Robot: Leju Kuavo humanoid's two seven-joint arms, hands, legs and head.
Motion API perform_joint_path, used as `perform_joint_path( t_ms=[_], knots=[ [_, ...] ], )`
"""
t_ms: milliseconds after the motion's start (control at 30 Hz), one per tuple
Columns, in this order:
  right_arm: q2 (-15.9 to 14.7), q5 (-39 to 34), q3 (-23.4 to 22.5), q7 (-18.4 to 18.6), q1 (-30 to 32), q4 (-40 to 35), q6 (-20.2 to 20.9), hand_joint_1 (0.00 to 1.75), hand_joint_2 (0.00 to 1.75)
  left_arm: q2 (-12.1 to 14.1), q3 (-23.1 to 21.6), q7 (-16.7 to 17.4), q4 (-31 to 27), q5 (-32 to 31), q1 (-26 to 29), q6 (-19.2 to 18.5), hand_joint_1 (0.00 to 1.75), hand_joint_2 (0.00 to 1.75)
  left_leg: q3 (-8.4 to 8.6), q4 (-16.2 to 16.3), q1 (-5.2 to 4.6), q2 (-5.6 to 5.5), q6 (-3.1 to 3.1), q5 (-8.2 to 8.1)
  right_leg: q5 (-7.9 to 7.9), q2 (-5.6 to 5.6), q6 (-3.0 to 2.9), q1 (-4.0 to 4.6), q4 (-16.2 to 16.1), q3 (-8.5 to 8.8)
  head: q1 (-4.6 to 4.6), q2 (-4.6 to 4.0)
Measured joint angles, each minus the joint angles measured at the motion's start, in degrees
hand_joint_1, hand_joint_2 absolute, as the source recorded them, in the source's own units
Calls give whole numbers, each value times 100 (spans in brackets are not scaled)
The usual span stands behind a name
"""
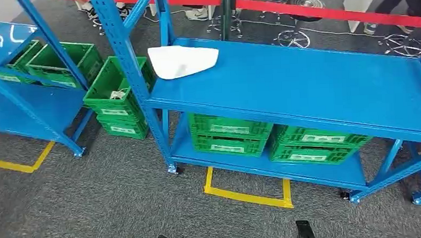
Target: Take the parts from the cabinet and place them on the table.
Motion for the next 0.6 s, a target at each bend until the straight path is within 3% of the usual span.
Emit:
perform_joint_path(
  t_ms=[67,100,133,167,233,267,300,333,367,400,467,500,533,600],
  knots=[
    [0,2,2,2,9,0,7,0,0,2,-11,0,0,-7,-5,0,0,0,205,-667,-9,-46,66,553,-28,156,4,19,2,56,-4,0],
    [2,4,4,2,2,0,7,0,0,2,-33,0,0,-15,-6,9,0,0,466,-1335,-9,-294,135,963,-53,257,21,27,4,103,-18,0],
    [21,11,7,15,7,0,9,0,0,11,-37,2,2,-22,-7,15,0,0,560,-1523,12,-656,202,931,-68,309,35,-10,-6,112,-11,0],
    [53,13,7,28,-11,0,9,0,0,15,-39,2,0,-31,3,33,0,0,591,-1601,6,-700,199,973,-84,391,78,-7,19,92,-9,0],
    [48,9,9,61,16,2,9,0,0,4,-48,13,2,-63,5,37,0,0,656,-1667,-43,-552,198,891,-70,533,158,-63,-8,41,-90,0],
    [57,0,11,68,30,0,11,0,0,17,-50,22,2,-72,7,50,0,0,671,-1694,-47,-480,209,888,-54,590,195,-72,-30,54,-85,0],
    [64,-11,15,79,50,0,11,0,0,0,-50,22,-2,-76,4,57,0,0,725,-1785,-9,-388,232,909,-43,690,241,-39,-69,47,-91,0],
    [68,-18,22,87,89,0,13,0,0,-17,-50,22,-2,-81,3,70,0,0,794,-1862,7,-275,249,938,-108,517,252,-35,-5,50,-79,0],
    [72,-15,24,87,60,-2,20,0,0,-31,-52,20,-2,-87,6,68,0,0,831,-1912,10,-177,266,934,-263,198,287,-30,218,-54,7,0],
    [68,-17,22,87,40,0,20,0,0,-46,-55,22,-2,-92,18,66,0,0,855,-1912,-2,-58,277,925,-500,-20,332,-47,667,-291,74,0],
    [72,-20,24,87,42,-2,26,0,0,-39,-70,24,0,-98,64,66,0,0,882,-1910,-7,164,283,876,-812,-164,397,-68,1490,-745,87,0],
    [85,-24,26,87,67,-2,31,0,0,-31,-83,33,2,-100,72,66,0,0,893,-1908,-7,256,277,855,-811,-191,418,-85,1675,-866,98,0],
    [87,-31,26,92,105,0,41,0,0,-26,-87,33,2,-101,71,66,0,0,910,-1908,-7,329,268,835,-660,-206,432,-107,1579,-838,114,0],
    [83,-31,28,92,136,0,55,0,0,-33,-92,33,2,-103,65,66,0,0,970,-1909,-4,436,237,792,-166,-268,429,-116,824,-479,142,0]
  ],
)
